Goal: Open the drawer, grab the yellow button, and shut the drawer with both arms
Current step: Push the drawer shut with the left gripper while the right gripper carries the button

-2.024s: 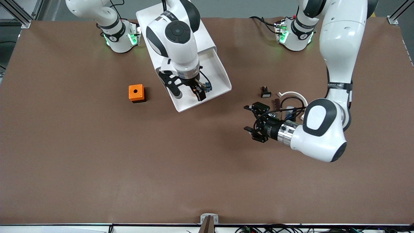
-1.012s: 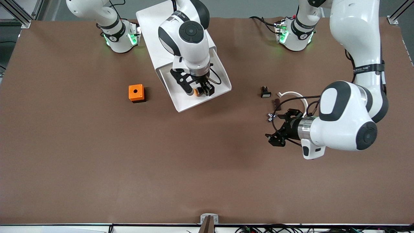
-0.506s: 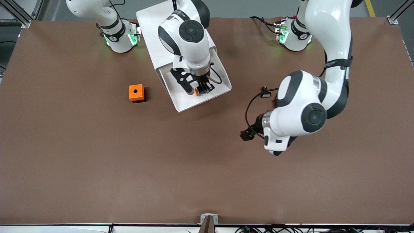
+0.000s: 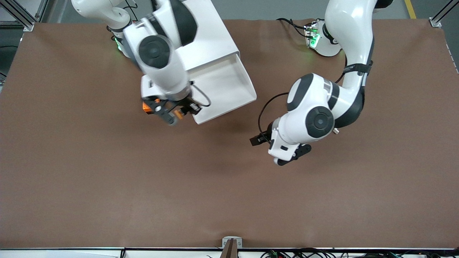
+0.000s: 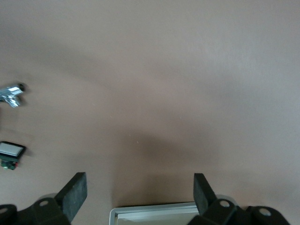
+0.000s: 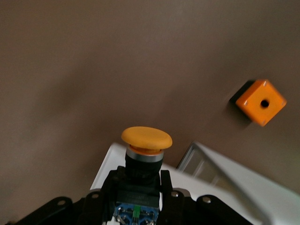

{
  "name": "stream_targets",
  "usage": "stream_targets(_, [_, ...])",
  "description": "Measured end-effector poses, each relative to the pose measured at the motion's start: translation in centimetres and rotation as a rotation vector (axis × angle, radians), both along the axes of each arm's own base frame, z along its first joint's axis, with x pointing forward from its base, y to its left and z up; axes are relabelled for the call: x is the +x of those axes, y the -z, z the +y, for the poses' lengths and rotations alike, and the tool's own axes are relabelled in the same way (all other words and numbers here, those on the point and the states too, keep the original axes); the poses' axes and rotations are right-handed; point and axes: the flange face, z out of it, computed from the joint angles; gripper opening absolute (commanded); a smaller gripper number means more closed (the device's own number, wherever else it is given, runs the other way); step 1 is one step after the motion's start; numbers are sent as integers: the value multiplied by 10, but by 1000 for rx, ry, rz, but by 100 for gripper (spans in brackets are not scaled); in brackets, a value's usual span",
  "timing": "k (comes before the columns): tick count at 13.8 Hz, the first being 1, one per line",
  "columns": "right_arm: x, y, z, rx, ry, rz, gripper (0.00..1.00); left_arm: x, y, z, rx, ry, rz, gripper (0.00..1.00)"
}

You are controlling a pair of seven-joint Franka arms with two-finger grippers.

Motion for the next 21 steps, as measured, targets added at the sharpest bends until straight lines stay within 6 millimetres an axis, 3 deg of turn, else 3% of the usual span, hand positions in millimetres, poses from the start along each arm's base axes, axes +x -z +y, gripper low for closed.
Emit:
stream_targets(3, [50, 14, -112, 23, -102, 21, 0, -31, 19, -42, 15, 43, 15, 100])
stream_targets(6, [81, 43, -228, 60, -217, 5, 0, -53, 22, -69, 25, 55, 22, 100])
stream_targets(10, [92, 86, -349, 33, -370, -48, 0, -85, 26, -105, 48, 47, 43, 100])
stream_targets(13, [93, 142, -434, 9, -476, -92, 1, -112, 30, -131, 57, 32, 74, 100])
stream_targets(16, [91, 189, -485, -2, -553, -94, 2, -144, 35, -156, 67, 37, 132, 100])
stream_targets(21, [90, 266, -516, -6, -660, -117, 2, -191, 41, -187, 90, 37, 215, 100])
